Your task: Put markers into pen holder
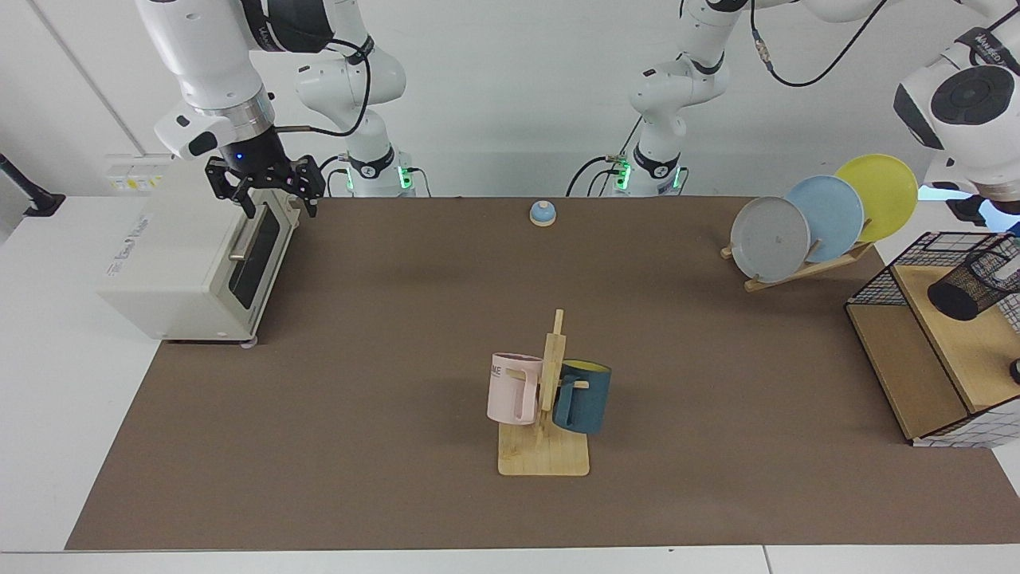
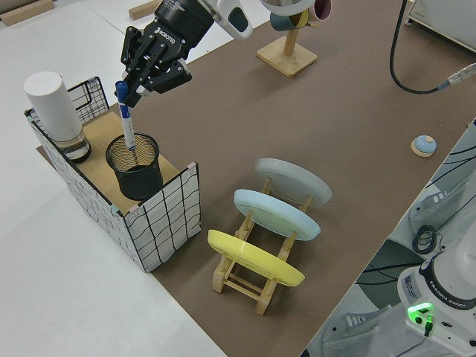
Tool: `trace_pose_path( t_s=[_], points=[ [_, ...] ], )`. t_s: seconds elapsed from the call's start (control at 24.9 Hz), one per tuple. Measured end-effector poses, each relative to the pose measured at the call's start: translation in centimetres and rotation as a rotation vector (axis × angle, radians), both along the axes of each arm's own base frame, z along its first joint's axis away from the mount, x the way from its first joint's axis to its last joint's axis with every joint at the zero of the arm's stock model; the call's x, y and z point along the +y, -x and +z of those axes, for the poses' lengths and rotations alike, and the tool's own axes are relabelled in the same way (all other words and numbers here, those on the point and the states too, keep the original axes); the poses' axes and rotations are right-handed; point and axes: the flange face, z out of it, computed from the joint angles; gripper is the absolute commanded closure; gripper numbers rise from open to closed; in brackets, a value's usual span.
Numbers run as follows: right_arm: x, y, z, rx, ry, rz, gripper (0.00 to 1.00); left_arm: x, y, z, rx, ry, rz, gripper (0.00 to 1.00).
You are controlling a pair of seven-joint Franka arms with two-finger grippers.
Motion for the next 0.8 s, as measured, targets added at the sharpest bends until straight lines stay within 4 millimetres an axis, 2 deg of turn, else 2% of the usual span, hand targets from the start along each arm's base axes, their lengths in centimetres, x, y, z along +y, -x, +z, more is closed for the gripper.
trace_pose_path(
  t_s=[0.04, 0.24, 0.52, 0.64, 0.8],
  points=[
    [-0.1, 0.0, 0.0, 0.001, 0.000, -0.002, 0.00, 0.1, -0.1, -0.3, 0.007, -0.003, -0.001, 0.00],
    [-0.5, 0.0, 0.0, 0.001, 0.000, -0.009, 0.00, 0.3, -0.5, -1.3, 0.033, -0.033, -0.009, 0.00],
    [-0.7, 0.0, 0.0, 0.001, 0.000, -0.013, 0.00, -0.1, -0.7, -1.0, 0.032, -0.040, -0.016, 0.00],
    [-0.8, 0.0, 0.0, 0.001, 0.000, -0.015, 0.00, -0.7, -0.9, -0.9, 0.031, -0.040, -0.024, 0.00],
    [-0.8, 0.0, 0.0, 0.001, 0.000, -0.016, 0.00, -2.6, -1.4, -0.9, 0.030, -0.038, -0.046, 0.00]
  ],
)
